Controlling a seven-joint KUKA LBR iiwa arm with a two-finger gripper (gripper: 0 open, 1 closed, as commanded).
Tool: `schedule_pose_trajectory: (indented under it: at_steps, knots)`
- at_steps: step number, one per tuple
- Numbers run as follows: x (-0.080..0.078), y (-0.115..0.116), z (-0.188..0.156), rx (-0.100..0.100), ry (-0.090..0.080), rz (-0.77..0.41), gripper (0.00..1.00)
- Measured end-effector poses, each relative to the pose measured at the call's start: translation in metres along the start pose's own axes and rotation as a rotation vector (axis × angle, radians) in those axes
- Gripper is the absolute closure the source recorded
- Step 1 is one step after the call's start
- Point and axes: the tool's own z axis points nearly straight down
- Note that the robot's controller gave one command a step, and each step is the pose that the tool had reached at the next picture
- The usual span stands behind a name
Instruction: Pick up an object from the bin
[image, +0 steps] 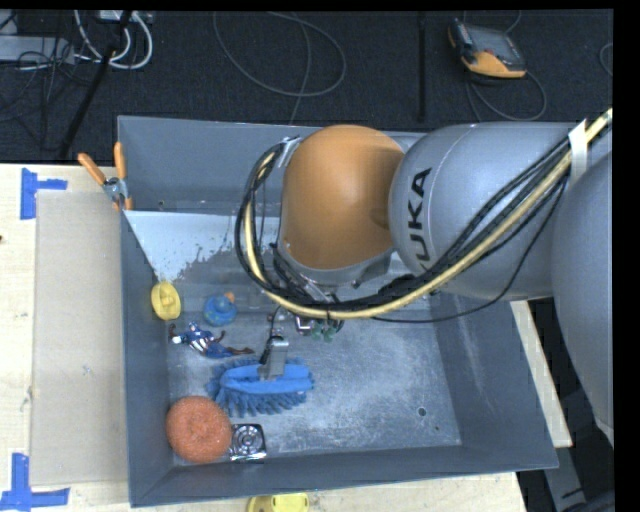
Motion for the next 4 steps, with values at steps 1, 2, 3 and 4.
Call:
schedule_pose_trajectory:
  at_steps: [1,2,3,4]
  knots:
    - [-0.002,-0.001,-0.005,-0.001,-0.007,0.005,0.0]
    - [0.007,-0.014,0.051,-0.002,-0.013,-0.053,0.0]
    - [0.012,-0.02,0.1,0.001,-0.003,-0.084,0.0]
    - [0.0,-0.019,0.079,0.0,-0.008,-0.163,0.0]
